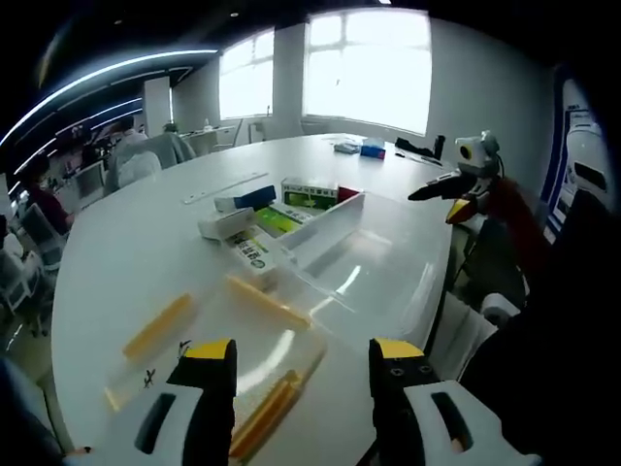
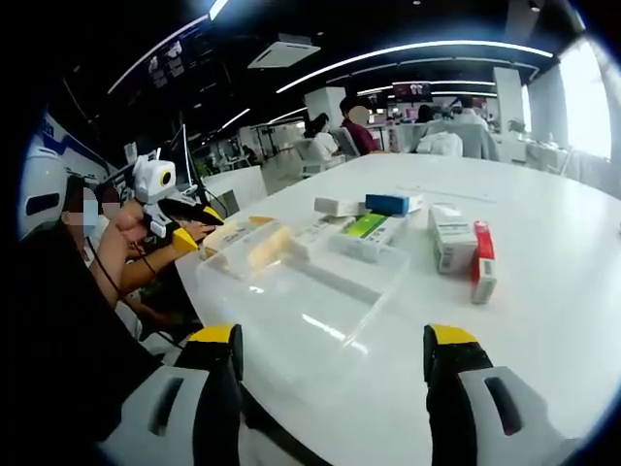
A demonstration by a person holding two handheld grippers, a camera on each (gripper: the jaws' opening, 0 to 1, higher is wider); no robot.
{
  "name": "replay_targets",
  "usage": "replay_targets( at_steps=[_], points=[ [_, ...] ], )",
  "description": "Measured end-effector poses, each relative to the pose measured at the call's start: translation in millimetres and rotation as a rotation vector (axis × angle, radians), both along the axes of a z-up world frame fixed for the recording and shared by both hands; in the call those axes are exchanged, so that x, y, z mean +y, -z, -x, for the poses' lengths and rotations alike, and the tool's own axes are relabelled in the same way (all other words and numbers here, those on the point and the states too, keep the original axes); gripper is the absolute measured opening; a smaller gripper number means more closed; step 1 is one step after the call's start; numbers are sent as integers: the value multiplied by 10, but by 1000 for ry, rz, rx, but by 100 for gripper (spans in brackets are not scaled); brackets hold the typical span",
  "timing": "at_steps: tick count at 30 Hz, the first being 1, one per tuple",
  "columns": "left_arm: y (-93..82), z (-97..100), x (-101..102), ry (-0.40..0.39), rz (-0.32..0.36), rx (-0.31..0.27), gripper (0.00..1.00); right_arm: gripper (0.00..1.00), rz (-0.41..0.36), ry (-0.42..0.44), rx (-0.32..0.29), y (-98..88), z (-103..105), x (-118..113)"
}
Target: Arrange the small medicine boxes into an aligned row inside the storage area until every box is upright, visible, and separated from the surrounding clutter.
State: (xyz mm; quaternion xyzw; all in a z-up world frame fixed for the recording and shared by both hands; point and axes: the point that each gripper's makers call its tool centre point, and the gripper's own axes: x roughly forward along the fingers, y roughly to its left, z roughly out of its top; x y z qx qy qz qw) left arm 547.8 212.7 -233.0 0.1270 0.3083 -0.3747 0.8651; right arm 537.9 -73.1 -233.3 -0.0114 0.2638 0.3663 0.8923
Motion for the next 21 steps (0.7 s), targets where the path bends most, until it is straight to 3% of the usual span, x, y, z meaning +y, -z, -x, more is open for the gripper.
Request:
replay_targets(
  at_steps=[9,11,12,13,14,15,21],
  points=[
    [-54,-60,-44,-3,13,-23,54,73,0,-3,-8,-7,14,-22],
    [-61,-77,-48,-4,13,-26,49,73,-1,-1,-6,2,12,-29],
    [-115,-114,-49,-9,18,-57,48,73,-2,1,-5,9,7,-35],
    [-267,-183,-64,-26,63,-131,47,73,-2,2,-2,15,4,-37],
    [-356,-193,-65,-38,110,-146,47,73,-2,0,-2,20,6,-30],
    [-362,-197,-53,-41,114,-143,47,73,-2,-1,-1,22,6,-27],
    [-316,-273,31,-56,62,-146,47,73,0,-2,0,19,5,-18]
  ],
)
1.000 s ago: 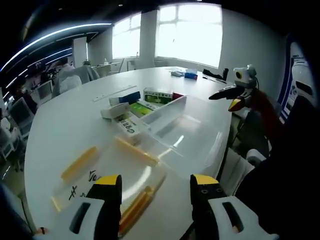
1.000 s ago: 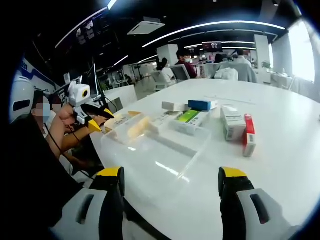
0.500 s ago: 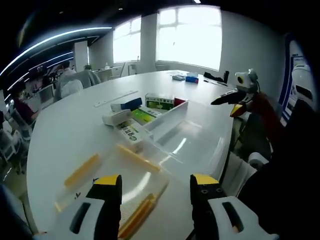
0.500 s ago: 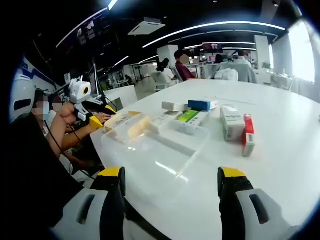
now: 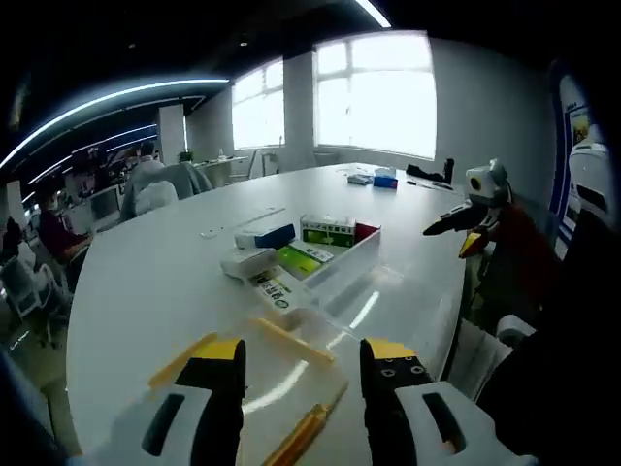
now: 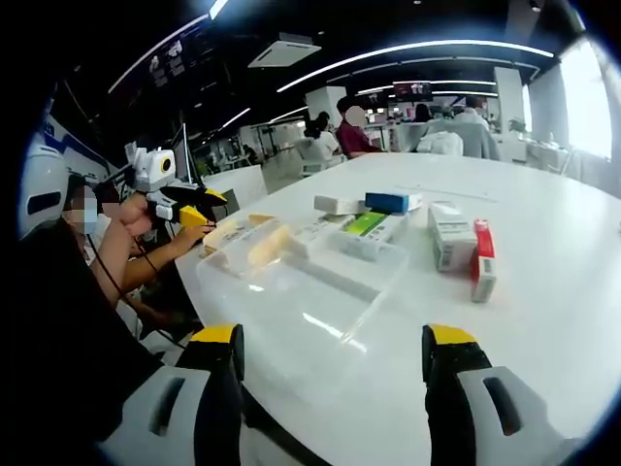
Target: Arrange the small medicine boxes into an aligned row inside the storage area until every box is upright, visible, and separated from the surrounding clutter.
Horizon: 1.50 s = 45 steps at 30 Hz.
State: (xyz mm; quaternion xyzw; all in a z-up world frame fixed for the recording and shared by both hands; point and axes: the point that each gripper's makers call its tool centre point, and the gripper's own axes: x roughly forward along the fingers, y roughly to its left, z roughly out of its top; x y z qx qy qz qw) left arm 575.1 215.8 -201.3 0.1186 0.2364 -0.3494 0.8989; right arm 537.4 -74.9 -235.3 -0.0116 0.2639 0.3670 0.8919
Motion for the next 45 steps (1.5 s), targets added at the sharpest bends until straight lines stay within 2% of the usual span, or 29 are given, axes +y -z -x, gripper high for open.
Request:
replay_targets(
  at_steps=[8,15,29,45],
  points=[
    [8,-98,-16,7,-2,24,47,73,8,-4,8,27,9,17],
    [-84,-208,-23,13,-13,3,47,73,6,0,7,23,11,9],
    [-71,-386,-103,33,-29,23,47,73,-1,1,11,51,18,-2],
    [-121,-531,-87,26,-57,14,47,73,-14,1,2,26,28,-39]
  ],
)
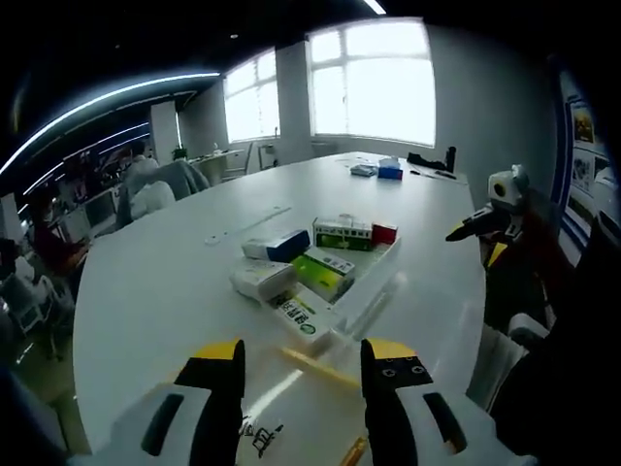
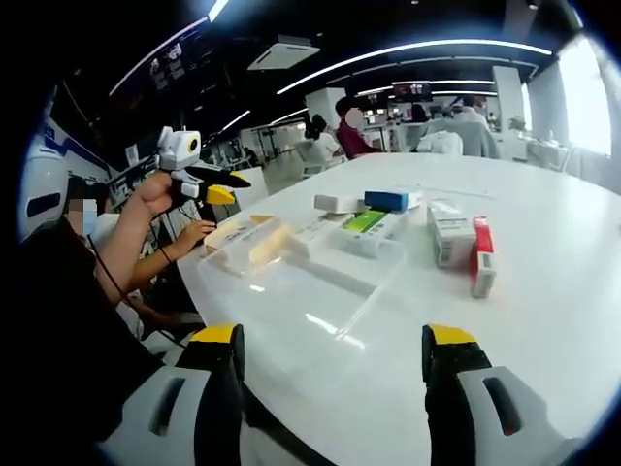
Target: Arrange the small medicine boxes into an aligned row inside the storage area until every box is upright, visible, and separated from the surrounding clutter.
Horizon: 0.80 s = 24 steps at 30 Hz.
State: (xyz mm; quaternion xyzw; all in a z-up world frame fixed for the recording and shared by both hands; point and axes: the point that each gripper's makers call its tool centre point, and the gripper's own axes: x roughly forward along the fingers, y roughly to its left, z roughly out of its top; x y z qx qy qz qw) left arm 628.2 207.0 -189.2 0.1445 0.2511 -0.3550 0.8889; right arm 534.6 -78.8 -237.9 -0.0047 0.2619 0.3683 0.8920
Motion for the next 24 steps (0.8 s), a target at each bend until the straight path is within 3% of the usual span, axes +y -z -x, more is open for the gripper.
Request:
replay_targets(
  at_steps=[8,16,24],
  points=[
    [-74,-44,8,-1,23,0,47,73,-4,4,2,21,28,-29],
    [-79,-144,33,7,-23,-5,47,73,-16,12,1,5,35,-52],
    [-31,-238,-8,16,-24,7,47,73,-14,2,5,10,32,-28]
  ],
)
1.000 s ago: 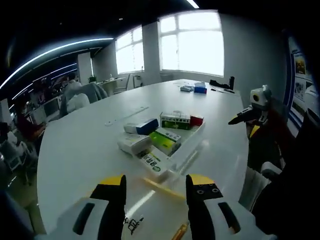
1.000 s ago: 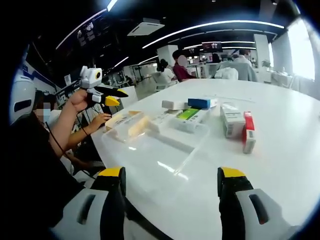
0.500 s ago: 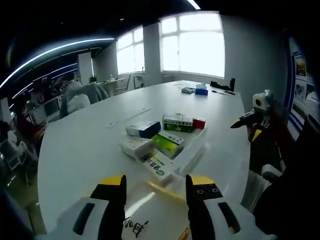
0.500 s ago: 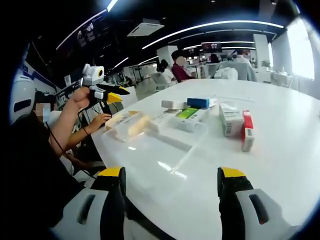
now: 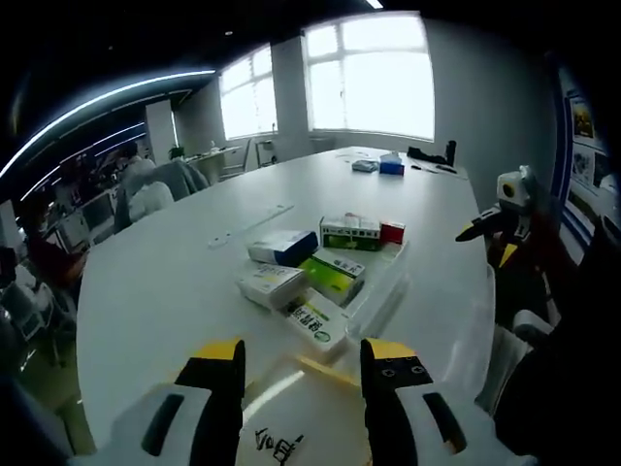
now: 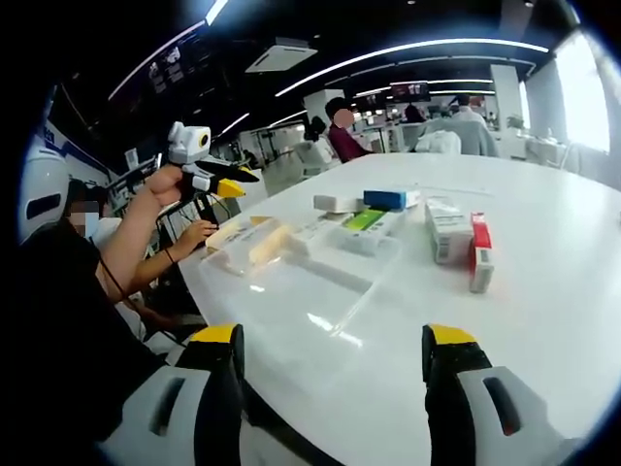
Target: Arrange the small medicine boxes into an aligned row inside the storage area until every box is upright, visible, and separated from the surrounding clutter.
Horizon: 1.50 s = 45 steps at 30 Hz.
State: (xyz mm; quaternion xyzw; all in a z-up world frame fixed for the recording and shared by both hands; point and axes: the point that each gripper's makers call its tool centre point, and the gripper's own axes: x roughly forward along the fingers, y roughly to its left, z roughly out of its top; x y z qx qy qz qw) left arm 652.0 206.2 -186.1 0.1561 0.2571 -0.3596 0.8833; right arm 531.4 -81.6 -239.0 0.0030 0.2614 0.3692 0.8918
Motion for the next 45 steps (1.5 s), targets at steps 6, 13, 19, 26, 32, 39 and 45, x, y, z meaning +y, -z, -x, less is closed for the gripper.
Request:
replay_targets(
  at_steps=[6,13,19,26,32,39,45],
  points=[
    [59,-49,-17,6,0,18,47,73,5,1,0,-5,5,-3],
    [170,-83,-62,17,38,71,49,75,-17,-7,-13,-56,39,52],
    [212,-145,-114,20,58,84,49,75,-12,-3,-4,-15,53,37],
    [195,-223,-218,24,84,84,49,74,-10,-4,-5,-17,61,31],
    [207,-296,-365,20,101,92,49,74,-11,-2,-2,-5,58,35],
    [252,-405,-521,-5,100,92,54,74,-13,-4,-2,-9,80,37],
    [303,-516,-599,-68,120,117,59,74,-15,8,-8,-27,102,-15]
  ],
)
